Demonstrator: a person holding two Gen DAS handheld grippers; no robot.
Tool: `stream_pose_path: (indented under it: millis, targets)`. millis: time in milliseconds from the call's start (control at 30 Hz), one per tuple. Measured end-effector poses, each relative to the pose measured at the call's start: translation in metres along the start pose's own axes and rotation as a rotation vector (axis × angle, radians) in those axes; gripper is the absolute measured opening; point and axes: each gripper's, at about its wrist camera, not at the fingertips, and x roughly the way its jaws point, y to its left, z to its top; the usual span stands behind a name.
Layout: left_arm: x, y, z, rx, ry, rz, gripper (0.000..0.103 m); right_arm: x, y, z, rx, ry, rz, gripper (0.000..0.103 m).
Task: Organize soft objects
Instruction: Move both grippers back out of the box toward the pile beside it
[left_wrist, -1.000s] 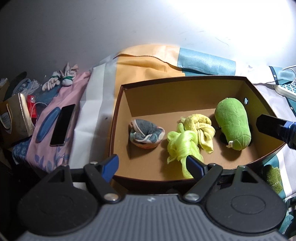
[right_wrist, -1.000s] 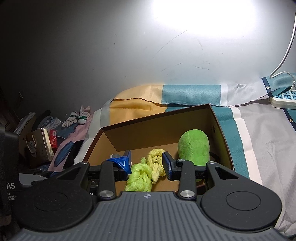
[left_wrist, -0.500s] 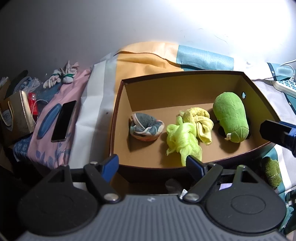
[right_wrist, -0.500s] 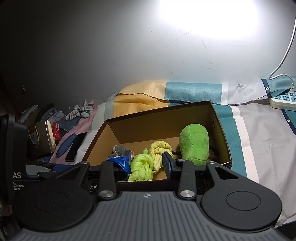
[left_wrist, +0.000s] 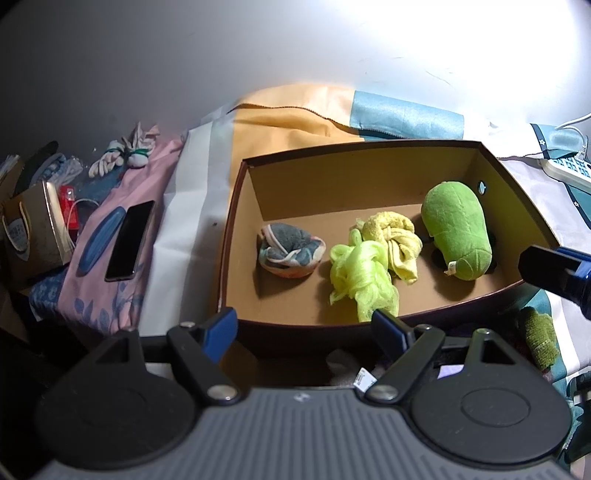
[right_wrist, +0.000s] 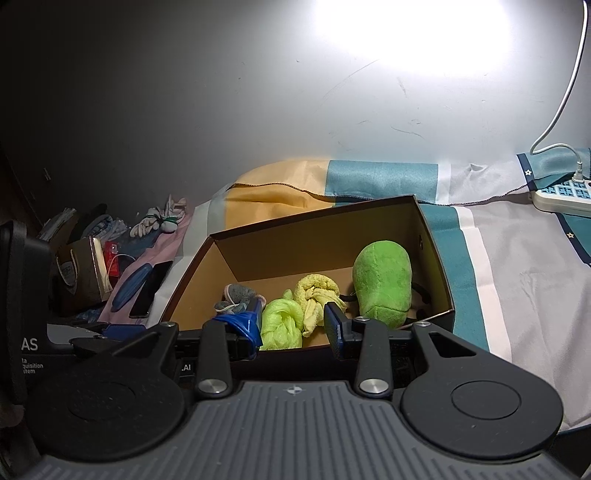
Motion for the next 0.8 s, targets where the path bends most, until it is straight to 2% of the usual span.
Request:
stream_pose_path:
  millis: [800]
  targets:
    - [-0.011,0.001,-0.011,-0.009,-0.001,0.029,0.084,-0.011,0.003,-0.011,-0.019,0.017,0.029,0.02]
